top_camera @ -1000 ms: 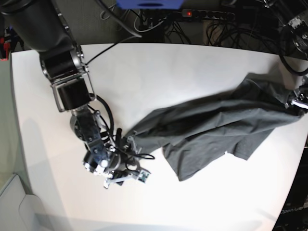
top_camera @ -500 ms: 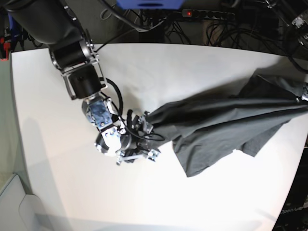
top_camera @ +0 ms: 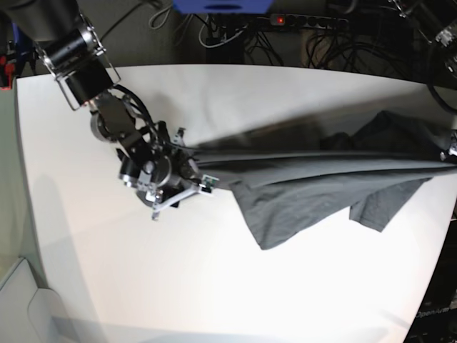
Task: Layout the t-shirt on the table in an organized manner, then fold the t-shirt properly
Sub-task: 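Move the right gripper holding the t-shirt toward the left gripper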
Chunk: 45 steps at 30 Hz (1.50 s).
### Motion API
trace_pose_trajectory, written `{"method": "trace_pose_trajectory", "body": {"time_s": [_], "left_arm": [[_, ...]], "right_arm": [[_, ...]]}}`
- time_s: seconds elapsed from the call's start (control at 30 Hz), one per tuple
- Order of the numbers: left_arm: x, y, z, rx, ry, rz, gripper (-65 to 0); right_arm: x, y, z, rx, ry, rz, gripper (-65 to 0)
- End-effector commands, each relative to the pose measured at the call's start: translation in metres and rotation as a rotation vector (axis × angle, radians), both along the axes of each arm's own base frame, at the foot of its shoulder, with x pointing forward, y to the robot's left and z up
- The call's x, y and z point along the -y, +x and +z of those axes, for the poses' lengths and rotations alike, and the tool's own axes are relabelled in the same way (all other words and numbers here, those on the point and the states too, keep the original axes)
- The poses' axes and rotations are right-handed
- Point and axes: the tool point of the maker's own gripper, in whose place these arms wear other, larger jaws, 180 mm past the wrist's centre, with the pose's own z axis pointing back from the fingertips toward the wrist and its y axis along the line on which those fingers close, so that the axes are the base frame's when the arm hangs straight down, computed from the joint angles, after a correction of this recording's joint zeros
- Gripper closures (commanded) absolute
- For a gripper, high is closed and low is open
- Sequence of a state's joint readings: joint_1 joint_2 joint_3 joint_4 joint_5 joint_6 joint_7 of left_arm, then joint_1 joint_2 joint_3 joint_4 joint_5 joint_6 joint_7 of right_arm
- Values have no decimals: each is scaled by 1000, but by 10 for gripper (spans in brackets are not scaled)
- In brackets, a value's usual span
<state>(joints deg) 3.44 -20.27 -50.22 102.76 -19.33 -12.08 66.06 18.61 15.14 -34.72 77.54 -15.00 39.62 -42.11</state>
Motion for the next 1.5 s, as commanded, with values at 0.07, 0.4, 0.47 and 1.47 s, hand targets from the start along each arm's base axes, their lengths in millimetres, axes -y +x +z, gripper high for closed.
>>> {"method": "trace_pose_trajectory", "body": {"time_s": [0.07, 0.4, 0.47, 1.47], "left_arm": [[-9, 10, 27, 69, 60, 4, -2], [-8, 10, 25, 69, 53, 6, -2], [-8, 10, 25, 67, 51, 7, -2], [51, 1, -6, 19, 20, -123, -2]], "right_arm": [[29, 13, 37, 110, -115, -12, -273], [-4, 50, 127, 334, -9, -34, -273], [-31, 55, 136, 337, 69, -38, -273], [-170, 33, 18, -109, 355, 44, -270]]}}
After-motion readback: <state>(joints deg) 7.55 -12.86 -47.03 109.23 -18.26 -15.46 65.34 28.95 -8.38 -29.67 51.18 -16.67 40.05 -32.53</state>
